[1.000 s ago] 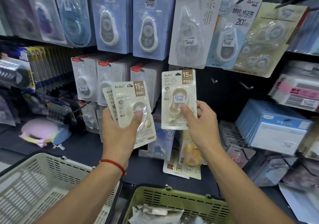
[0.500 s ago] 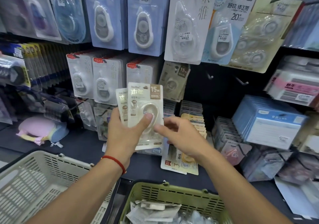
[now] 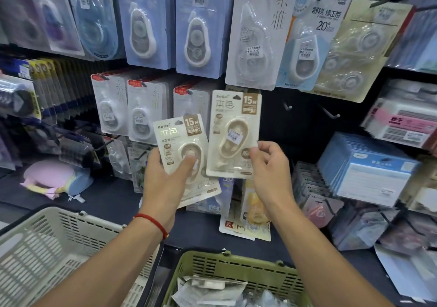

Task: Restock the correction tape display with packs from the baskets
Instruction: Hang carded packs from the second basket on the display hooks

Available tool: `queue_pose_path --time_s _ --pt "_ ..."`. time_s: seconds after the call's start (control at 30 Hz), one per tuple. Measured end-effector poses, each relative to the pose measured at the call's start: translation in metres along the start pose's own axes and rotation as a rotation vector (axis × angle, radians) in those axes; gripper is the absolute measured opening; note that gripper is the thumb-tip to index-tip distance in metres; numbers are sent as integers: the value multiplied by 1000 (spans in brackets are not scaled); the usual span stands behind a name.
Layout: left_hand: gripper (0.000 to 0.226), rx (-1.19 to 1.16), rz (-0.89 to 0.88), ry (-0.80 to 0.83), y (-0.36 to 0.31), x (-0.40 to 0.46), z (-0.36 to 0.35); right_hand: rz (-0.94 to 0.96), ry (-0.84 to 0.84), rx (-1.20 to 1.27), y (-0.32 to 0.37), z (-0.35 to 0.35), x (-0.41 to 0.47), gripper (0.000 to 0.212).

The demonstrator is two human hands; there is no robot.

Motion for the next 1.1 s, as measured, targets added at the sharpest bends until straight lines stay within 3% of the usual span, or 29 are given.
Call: queue_pose_path --time_s 0.6,0.7,0.77,0.87,0.93,1.1 --pt "39 111 -100 -100 -13 -5 6 88 -77 -27 9 19 10 12" --pt "45 126 -109 -80 -12 -5 5 45 -28 -303 2 17 10 34" --pt "46 96 -87 -27 -10 -5 0 83 43 -398 1 10 6 36" --pt "51 75 -52 94 -6 -8 -11 29 362 -193 0 -8 -4 22" --pt "53 93 -59 167 -6 -11 -18 -1 484 -85 -2 -15 -9 22" --pt "63 122 -42 252 -6 -17 -23 -24 264 109 -3 -8 -3 21"
Point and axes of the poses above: each hand's wrist, its own x-axis towards the middle knuckle, its own z-axis out of the back of the hand, y = z × x, the point moved 4 cm from there along x, towards the middle knuckle, and after that the axes turned 2 degrees about -x, right-handed, at the moved point
